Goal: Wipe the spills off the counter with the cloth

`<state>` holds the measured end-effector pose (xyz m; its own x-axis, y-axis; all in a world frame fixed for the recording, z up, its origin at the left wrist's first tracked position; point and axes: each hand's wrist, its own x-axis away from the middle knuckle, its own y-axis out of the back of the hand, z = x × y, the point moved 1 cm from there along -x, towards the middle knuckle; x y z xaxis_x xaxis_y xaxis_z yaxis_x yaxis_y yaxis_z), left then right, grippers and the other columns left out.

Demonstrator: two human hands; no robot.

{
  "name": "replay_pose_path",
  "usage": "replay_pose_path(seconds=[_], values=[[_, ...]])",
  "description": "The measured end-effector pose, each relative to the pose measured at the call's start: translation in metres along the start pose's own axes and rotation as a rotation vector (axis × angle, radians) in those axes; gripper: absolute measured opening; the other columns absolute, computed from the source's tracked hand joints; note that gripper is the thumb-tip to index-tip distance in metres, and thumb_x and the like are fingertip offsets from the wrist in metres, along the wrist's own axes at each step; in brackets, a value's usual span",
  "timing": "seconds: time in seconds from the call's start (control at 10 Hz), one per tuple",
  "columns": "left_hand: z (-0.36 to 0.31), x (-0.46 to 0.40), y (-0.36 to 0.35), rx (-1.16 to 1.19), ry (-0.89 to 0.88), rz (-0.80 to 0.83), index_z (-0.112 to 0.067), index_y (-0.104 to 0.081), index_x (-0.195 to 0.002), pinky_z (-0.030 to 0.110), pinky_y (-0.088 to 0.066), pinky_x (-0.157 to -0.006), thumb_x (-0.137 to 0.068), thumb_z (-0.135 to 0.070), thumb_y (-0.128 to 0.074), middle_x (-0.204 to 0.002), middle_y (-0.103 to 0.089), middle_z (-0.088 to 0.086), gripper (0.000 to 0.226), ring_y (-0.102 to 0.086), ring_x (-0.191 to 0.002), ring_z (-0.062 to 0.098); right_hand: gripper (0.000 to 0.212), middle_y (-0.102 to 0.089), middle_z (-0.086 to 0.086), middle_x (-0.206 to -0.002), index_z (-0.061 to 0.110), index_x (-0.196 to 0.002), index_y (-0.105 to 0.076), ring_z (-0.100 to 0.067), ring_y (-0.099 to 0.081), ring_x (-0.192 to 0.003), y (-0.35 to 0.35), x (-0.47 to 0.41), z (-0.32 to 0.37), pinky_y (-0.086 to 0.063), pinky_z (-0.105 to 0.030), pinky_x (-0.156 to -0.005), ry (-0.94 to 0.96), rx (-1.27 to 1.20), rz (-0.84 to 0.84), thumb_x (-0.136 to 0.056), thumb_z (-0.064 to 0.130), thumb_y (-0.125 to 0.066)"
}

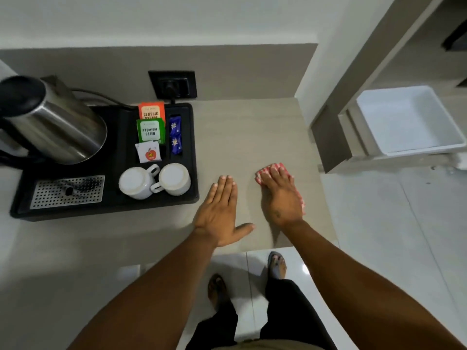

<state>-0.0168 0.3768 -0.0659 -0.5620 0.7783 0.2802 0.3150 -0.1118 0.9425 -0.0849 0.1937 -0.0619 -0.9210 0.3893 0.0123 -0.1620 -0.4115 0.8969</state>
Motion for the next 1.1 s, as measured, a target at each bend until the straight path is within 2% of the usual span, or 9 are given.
replay_pose_path(seconds=[0.2,0.3,0.4,0.6,0.7,0.8,0.9,1.0,1.1], values=[[-0.058,-0.091,0.049,0.035,-0.067,-0.129,0.000,0.005,-0.160,0.048,0.009,-0.128,-0.081,-0.084,-0.009,-0.171,0.008,0.022,0.116,0.013,-0.158,0.034,0.045,-0.028,-0.005,-0.163,0.025,-0.143,-0.048,-0.023,-0.010,-0.154,0.061,-0.052,-0.063,0.006,-0.030,-0.122,-0.152,-0.094,-0.077,-0.101,0.012,-0.043],[-0.096,-0.145,0.068,0.023,-0.111,-0.179,0.000,0.006,-0.160,0.046,0.012,-0.128,-0.083,-0.082,-0.006,-0.171,0.006,0.021,0.113,0.012,-0.158,0.034,0.068,-0.038,-0.003,-0.157,0.026,-0.138,-0.052,-0.024,-0.014,-0.153,0.112,-0.079,-0.105,0.003,-0.031,-0.120,-0.158,-0.050,-0.225,-0.083,-0.014,-0.045],[-0.145,-0.205,0.080,0.043,-0.156,-0.221,0.000,0.003,-0.160,0.042,0.013,-0.126,-0.093,-0.077,-0.020,-0.172,0.002,0.021,0.104,0.008,-0.159,0.034,0.073,-0.038,-0.002,-0.157,0.027,-0.137,-0.052,-0.026,-0.014,-0.153,0.157,-0.110,-0.168,0.000,-0.034,-0.120,-0.215,0.013,-0.317,-0.080,-0.019,-0.047],[-0.244,-0.315,0.097,0.067,-0.218,-0.242,-0.004,0.000,-0.162,0.043,0.004,-0.128,-0.097,-0.073,-0.027,-0.173,0.000,0.017,0.098,0.006,-0.160,0.032,0.074,-0.028,0.001,-0.162,0.030,-0.144,-0.042,-0.021,-0.011,-0.153,0.194,-0.162,-0.292,0.003,-0.033,-0.114,-0.343,0.020,-0.261,-0.085,-0.011,-0.057],[-0.272,-0.350,0.095,0.041,-0.210,-0.229,-0.005,0.002,-0.162,0.045,0.001,-0.129,-0.096,-0.073,-0.023,-0.173,0.000,0.017,0.097,0.004,-0.160,0.033,0.056,-0.023,-0.002,-0.164,0.028,-0.149,-0.033,-0.023,-0.010,-0.153,0.184,-0.177,-0.325,0.001,-0.035,-0.116,-0.354,-0.042,-0.099,-0.098,0.012,-0.047],[-0.282,-0.367,0.083,0.035,-0.185,-0.167,-0.007,0.008,-0.161,0.047,-0.005,-0.130,-0.089,-0.074,-0.009,-0.173,0.004,0.016,0.099,0.008,-0.159,0.032,0.051,-0.019,-0.004,-0.164,0.029,-0.149,-0.031,-0.026,-0.009,-0.153,0.169,-0.187,-0.346,-0.007,-0.045,-0.122,-0.373,-0.045,0.023,-0.100,0.025,-0.044],[-0.281,-0.377,0.070,0.033,-0.177,-0.162,-0.005,0.006,-0.161,0.045,-0.003,-0.130,-0.097,-0.069,-0.018,-0.173,0.003,0.017,0.094,0.006,-0.159,0.032,0.057,-0.020,-0.005,-0.164,0.028,-0.148,-0.032,-0.028,-0.010,-0.153,0.162,-0.191,-0.354,-0.012,-0.047,-0.122,-0.377,-0.040,0.071,-0.096,0.027,-0.055],[-0.278,-0.377,0.061,0.012,-0.167,-0.175,-0.001,0.001,-0.161,0.043,0.000,-0.130,-0.104,-0.058,-0.033,-0.172,-0.002,0.020,0.087,0.002,-0.160,0.033,0.056,-0.019,-0.003,-0.165,0.027,-0.150,-0.030,-0.026,-0.010,-0.154,0.151,-0.186,-0.356,-0.012,-0.046,-0.123,-0.402,-0.066,0.062,-0.098,0.035,-0.050],[-0.272,-0.372,0.062,0.051,-0.157,-0.191,0.000,0.001,-0.160,0.042,0.001,-0.130,-0.105,-0.056,-0.030,-0.172,-0.001,0.021,0.085,0.003,-0.160,0.032,0.065,-0.024,-0.004,-0.163,0.025,-0.151,-0.025,-0.028,-0.019,-0.152,0.157,-0.181,-0.347,-0.025,-0.049,-0.121,-0.394,0.005,-0.015,-0.095,0.031,-0.057]])
